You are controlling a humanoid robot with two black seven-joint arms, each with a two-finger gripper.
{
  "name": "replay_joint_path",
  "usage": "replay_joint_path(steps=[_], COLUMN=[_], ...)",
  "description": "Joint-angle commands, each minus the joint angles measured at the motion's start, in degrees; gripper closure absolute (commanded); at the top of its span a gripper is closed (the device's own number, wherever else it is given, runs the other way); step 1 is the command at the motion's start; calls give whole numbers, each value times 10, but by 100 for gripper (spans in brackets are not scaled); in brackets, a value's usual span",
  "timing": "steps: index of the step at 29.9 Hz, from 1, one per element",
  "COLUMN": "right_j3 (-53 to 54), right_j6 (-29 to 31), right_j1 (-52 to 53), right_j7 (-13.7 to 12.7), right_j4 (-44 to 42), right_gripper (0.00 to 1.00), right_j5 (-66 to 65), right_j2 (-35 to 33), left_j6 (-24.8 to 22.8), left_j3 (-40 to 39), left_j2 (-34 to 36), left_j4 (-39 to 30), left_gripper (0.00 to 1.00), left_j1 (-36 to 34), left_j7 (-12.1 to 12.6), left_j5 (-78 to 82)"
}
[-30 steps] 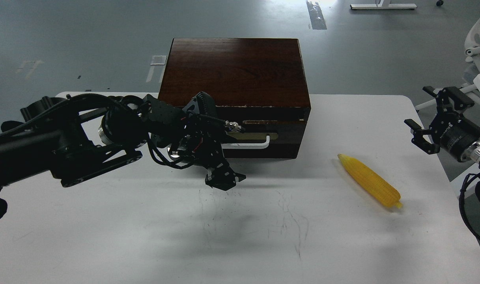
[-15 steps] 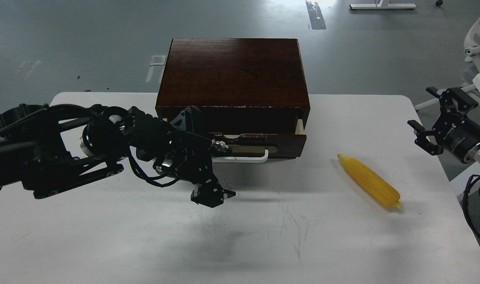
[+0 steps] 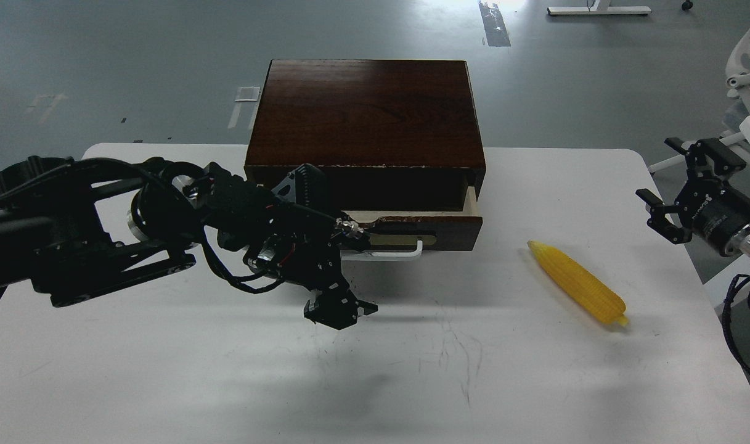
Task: Put corn in drawer with both arms
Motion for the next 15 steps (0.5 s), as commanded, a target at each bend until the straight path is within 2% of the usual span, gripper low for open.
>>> replay_joint_path(steps=[1,9,11,12,15], right_j3=[1,3,3,3,2], right_j6=[0,0,0,0,0], right_j1=[0,1,0,0,0], right_j7=[0,0,0,0,0], right_j4=[0,-2,-2,-2,-2], right_gripper=[0,0,0,0,0], right_j5=[0,0,0,0,-2], right_j2=[0,-2,-8,-8,-8], left_j6=[0,0,0,0,0], left_j3=[-1,-34,-66,-66,-101], left_j2=[-3,3,8,8,31], left_j4=[-1,-13,-9,-9,14], left_gripper=[1,1,1,1,1], left_j1=[-12,-21,-19,-19,-11], left_j7=[0,0,0,0,0], left_j5=[0,-20,-154,-155,-378])
